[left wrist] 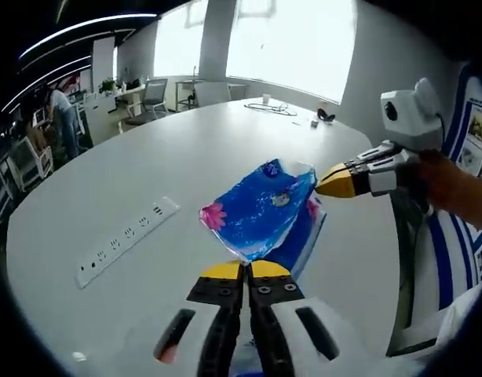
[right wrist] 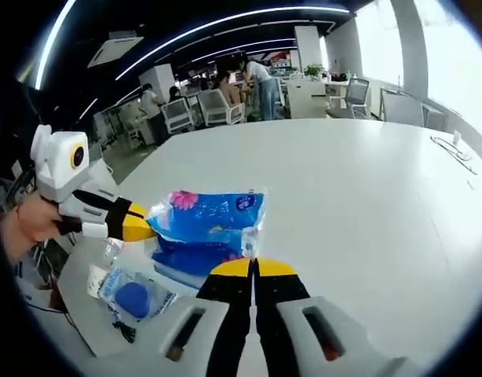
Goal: Arrange the tabletop items into an orderly group along one side of the table until the central work area is clear of visible clutter.
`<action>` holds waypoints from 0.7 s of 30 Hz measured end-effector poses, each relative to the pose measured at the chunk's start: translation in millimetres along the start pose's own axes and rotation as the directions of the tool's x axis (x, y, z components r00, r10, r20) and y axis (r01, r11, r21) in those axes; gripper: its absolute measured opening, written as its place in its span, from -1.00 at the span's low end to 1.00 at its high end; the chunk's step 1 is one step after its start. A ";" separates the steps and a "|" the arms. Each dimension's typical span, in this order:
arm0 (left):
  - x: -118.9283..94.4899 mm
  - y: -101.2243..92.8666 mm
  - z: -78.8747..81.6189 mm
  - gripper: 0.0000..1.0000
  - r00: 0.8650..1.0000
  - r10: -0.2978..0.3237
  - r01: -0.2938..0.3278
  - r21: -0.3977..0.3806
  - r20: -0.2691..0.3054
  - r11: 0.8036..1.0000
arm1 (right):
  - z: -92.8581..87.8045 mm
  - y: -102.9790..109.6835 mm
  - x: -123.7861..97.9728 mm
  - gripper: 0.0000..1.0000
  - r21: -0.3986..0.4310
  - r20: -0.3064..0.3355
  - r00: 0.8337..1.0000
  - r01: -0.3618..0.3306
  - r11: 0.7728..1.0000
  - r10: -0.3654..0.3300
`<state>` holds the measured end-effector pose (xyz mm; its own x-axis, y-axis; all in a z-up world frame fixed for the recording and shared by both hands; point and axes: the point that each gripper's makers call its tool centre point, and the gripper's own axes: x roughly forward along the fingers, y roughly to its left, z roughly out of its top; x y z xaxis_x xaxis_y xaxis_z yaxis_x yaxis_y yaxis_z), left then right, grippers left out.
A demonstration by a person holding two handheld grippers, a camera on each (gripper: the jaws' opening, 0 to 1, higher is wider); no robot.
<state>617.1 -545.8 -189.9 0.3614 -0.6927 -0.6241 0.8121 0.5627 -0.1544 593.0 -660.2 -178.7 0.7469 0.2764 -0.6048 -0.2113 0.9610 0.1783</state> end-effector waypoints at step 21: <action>57.5 14.2 -28.0 -1.00 0.998 -0.017 0.012 -0.073 -0.064 0.997 | -31.1 -35.6 49.2 -1.00 0.019 -0.085 0.996 0.030 0.999 -0.028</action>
<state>636.5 -565.0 -249.4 0.3178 -0.6718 -0.6692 0.7805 0.5860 -0.2177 617.6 -680.6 -239.0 0.6962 0.2487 -0.6733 -0.1767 0.9686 0.1751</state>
